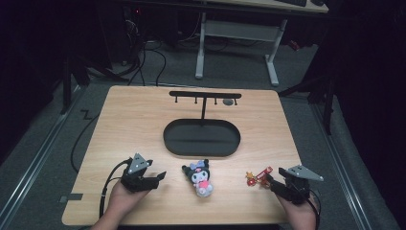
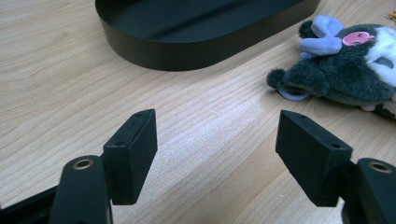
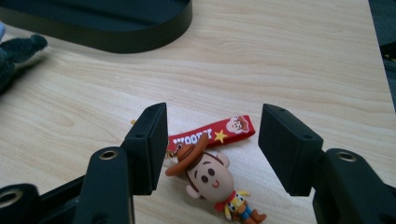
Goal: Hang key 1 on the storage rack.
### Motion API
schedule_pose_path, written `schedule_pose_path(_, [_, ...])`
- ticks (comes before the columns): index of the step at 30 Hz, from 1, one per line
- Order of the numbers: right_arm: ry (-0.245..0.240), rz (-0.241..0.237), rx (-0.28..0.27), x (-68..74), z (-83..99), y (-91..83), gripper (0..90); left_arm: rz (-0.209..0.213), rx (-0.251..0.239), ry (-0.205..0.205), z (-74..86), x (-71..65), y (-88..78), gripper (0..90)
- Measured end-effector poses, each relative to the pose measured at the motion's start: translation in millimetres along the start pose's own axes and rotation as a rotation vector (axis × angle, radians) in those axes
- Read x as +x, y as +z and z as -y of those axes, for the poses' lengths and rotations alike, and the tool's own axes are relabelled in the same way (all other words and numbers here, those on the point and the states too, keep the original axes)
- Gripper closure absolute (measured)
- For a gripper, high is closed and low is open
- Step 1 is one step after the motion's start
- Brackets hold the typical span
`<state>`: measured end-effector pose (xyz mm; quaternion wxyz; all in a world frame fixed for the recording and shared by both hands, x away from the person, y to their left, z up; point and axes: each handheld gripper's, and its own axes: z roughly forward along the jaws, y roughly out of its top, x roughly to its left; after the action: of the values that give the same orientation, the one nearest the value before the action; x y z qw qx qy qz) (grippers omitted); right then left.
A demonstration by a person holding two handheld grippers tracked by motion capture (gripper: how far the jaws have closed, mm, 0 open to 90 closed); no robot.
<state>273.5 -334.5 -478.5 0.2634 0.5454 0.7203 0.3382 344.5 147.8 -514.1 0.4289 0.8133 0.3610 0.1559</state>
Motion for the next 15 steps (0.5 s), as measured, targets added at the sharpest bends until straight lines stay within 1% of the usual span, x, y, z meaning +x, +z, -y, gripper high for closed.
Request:
schedule_pose_path(3, [-0.01,-0.001,0.025,-1.6,-0.1,-1.1,44.0,0.001,0.002,0.003,0.0,-0.1,0.1,29.8])
schedule_pose_path(4, [-0.002,-0.004,0.048,-2.3,0.2,-1.6,44.6,0.001,0.003,0.004,0.0,-0.2,0.3,29.8])
schedule_pose_path(5, [-0.002,-0.004,0.048,-2.3,0.2,-1.6,44.6,0.002,0.004,0.004,0.0,-0.3,0.4,29.8])
schedule_pose_path(7, [-0.002,-0.014,0.066,-3.9,0.3,-1.9,45.5,0.003,0.007,0.007,0.0,-0.5,0.7,29.8])
schedule_pose_path(15, [-0.003,-0.035,0.128,-8.3,-1.2,-6.3,54.6,0.007,0.02,0.016,0.5,-2.3,2.8,29.9])
